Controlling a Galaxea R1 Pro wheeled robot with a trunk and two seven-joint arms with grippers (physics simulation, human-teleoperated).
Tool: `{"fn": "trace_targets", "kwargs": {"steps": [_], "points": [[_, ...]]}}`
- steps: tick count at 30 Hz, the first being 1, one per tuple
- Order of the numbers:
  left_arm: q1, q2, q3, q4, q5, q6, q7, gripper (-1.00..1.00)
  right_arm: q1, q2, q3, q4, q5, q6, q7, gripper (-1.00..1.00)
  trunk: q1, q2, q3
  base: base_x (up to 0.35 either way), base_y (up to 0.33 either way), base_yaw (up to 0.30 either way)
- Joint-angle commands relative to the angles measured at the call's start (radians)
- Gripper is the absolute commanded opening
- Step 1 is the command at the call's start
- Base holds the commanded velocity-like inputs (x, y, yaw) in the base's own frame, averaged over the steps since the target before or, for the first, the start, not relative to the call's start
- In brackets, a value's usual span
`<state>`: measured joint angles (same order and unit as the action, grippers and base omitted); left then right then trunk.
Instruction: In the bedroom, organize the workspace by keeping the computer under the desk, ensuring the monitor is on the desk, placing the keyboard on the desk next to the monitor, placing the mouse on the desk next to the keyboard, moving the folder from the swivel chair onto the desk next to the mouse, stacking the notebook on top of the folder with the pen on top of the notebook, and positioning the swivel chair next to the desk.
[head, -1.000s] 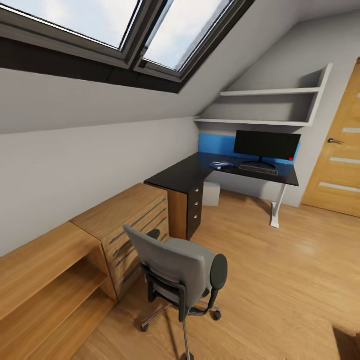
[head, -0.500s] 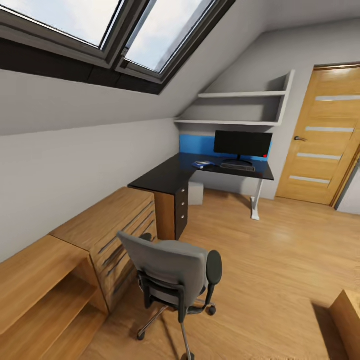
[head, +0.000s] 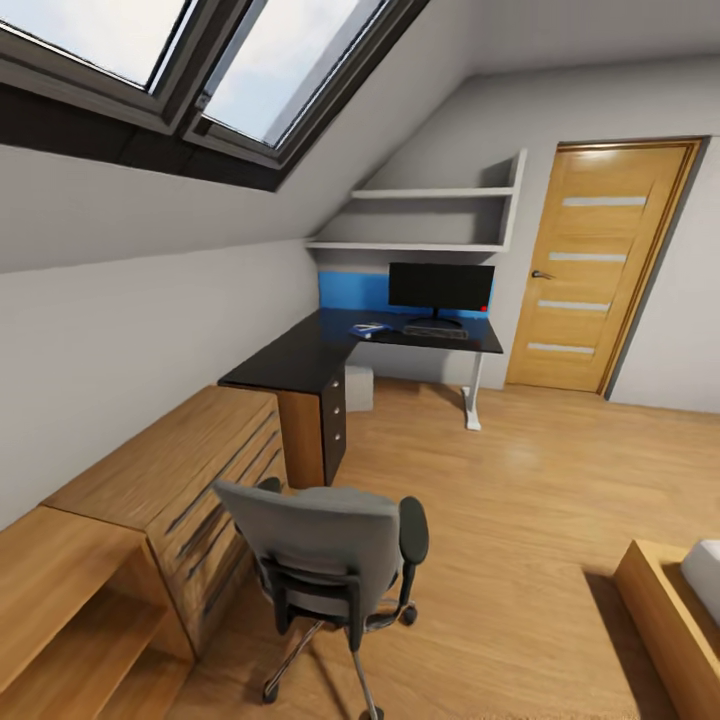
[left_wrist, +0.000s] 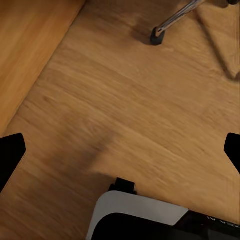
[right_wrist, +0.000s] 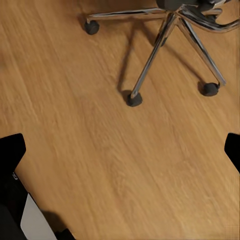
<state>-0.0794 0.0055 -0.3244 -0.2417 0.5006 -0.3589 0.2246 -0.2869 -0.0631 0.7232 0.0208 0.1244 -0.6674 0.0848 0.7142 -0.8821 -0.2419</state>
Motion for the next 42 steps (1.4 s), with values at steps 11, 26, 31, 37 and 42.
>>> {"fn": "trace_targets", "kwargs": {"steps": [11,26,31,37,42], "points": [[0.0,0.001,-0.008,-0.001,0.004,-0.002,0.007,1.0,-0.001,0.0,-0.009,0.002,0.009,-0.005,0.003,1.0,0.0,-0.001,0.004,0.105,0.271,-0.296],[0.0,-0.008,-0.005,-0.066,0.004,0.199,0.005,1.0,-0.001,0.002,-0.07,-0.037,-0.049,-0.024,-0.266,1.0,0.0,-0.001,0.011,0.184,0.266,-0.22],[0.0,-0.007,-0.004,-0.082,0.005,0.215,0.005,1.0,-0.001,0.0,-0.134,-0.065,-0.098,-0.028,-0.314,1.0,0.0,-0.001,0.012,-0.011,0.316,-0.028],[0.0,-0.007,0.003,-0.087,0.009,0.095,0.008,1.0,-0.001,0.0,-0.199,-0.088,-0.131,-0.03,-0.363,1.0,0.0,-0.001,0.012,-0.151,0.268,-0.002],[0.0,-0.007,0.004,-0.087,0.007,0.083,0.008,1.0,-0.001,0.0,-0.2,-0.088,-0.132,-0.03,-0.366,1.0,0.0,-0.001,0.012,-0.045,0.046,0.0]]}}
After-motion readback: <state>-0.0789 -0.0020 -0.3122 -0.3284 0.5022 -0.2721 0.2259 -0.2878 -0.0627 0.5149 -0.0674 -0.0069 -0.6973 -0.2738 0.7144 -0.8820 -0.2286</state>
